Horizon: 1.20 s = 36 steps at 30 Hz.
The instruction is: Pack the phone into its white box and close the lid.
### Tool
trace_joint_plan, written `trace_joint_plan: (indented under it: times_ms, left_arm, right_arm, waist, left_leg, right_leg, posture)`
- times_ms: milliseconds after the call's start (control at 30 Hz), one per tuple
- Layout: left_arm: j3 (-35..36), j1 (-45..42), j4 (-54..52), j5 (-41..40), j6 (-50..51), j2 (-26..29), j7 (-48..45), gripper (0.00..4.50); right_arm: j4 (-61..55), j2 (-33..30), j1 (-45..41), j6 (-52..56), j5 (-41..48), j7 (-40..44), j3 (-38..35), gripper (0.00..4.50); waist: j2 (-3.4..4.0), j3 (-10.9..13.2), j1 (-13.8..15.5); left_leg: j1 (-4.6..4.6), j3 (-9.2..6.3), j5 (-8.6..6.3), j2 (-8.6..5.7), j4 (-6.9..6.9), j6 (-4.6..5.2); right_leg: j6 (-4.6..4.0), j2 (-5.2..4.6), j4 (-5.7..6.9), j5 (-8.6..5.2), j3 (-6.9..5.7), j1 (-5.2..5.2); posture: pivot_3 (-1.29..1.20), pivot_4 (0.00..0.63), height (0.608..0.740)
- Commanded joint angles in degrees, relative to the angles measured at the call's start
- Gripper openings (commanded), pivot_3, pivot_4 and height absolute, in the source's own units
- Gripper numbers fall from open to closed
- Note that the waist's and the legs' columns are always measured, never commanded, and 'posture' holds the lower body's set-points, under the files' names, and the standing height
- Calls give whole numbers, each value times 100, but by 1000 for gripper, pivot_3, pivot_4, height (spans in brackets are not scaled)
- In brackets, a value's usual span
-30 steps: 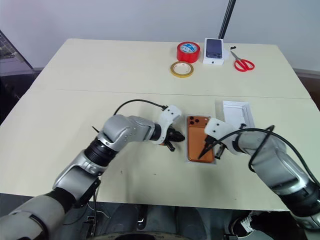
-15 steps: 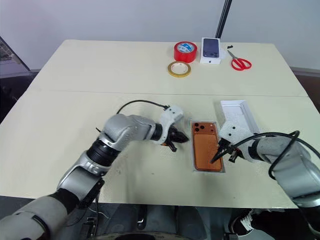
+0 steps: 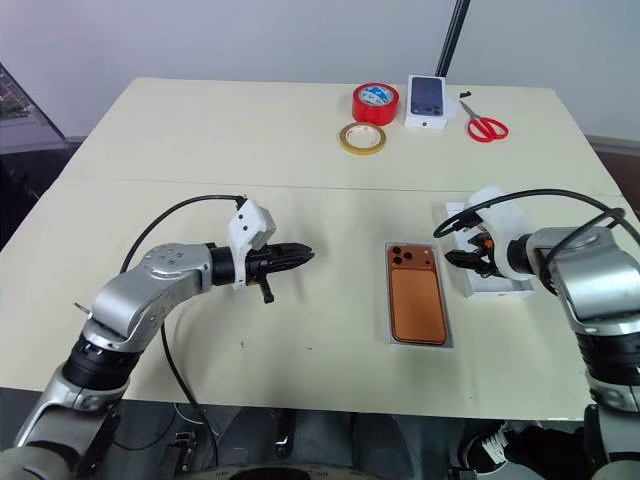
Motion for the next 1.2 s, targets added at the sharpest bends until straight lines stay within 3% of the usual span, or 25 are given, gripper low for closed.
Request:
trace_joint_plan:
  times_ms: [33,100,233,400,567,700,833,867,933,1200]
  left_arm:
    - [-303,194,-315,365,-835,181,-480,458]
    - [-381,290,-387,446,-1007,178,-546,458]
    - [-410,447,-522,430,-1068,46,-554,458]
    - [-330,492,-609,329,-1022,-132,-536,458]
    - [-9,480,-404,254,-967,-191,-384,458]
    - [419,315,174,215,-897,-353,-83,458]
    - [608,68,675,277,-983,-470,14,458]
    - [614,26,752,294,-1028,-469,-14,458]
    - [615,-44,892,339,-1121,-456,-84,458]
    - [526,-159,1033,418,-1280,-570,-199,458]
  right_arm:
    - [636,256,-417,313,-45,-371,3,2585]
    - [775,296,-482,332,-30,-449,57,1991]
    - [813,382,-549,495,47,-600,-1,45]
    - [649,436,-591,757,125,-820,-344,45]
    - [-133,715,-1138,1662,678,-792,-1595,45]
    - [-565,1155,-1136,1858,2826,-1102,-2601,45]
    - [-545,1745,-680,1858,6322,-3189,-2749,45]
    - [-655,1459,-253,949,7981,-4335,-2187,45]
    - [-1015,1383,391,-391,9753,-5846,-1386,45]
    - [-2930,2868,2072,-3442,10048,-8847,8,45]
  waist:
    - [6,-1,3]
    - [6,-1,16]
    - [6,-1,-2]
    - [6,-1,-7]
    - [28,7,-41]
    - [25,4,-54]
    - [22,4,-115]
    - [23,5,-120]
    - [23,7,-112]
    - [23,10,-159]
  left_leg:
    - [2,3,0,0,0,0]
    - [0,2,-1,-1,0,3]
    - [0,2,-4,1,1,8]
    - [1,0,-5,2,6,9]
    - [-5,2,-5,2,5,10]
    - [-3,-4,-5,10,-1,10]
    - [-3,-7,-5,13,5,11]
    - [-4,-6,-6,13,6,13]
    - [-20,-4,-8,9,12,18]
    - [-34,-6,-21,13,54,39]
  right_leg:
    - [0,0,0,0,1,1]
    - [-1,-1,1,0,0,0]
    - [0,2,1,1,0,1]
    - [1,6,7,1,0,3]
    - [1,8,12,1,0,-8]
    - [1,18,12,1,-2,-7]
    - [1,22,14,1,-4,2]
    - [1,21,14,1,-4,2]
    - [2,15,14,1,-6,-8]
    - [7,26,27,0,-5,-13]
  posture:
    - [0,150,709]
    - [0,150,709]
    - [0,150,709]
    - [0,150,709]
    - [0,150,709]
    - [0,150,709]
    - [0,150,709]
    - [0,150,709]
    - [0,150,709]
    - [0,150,709]
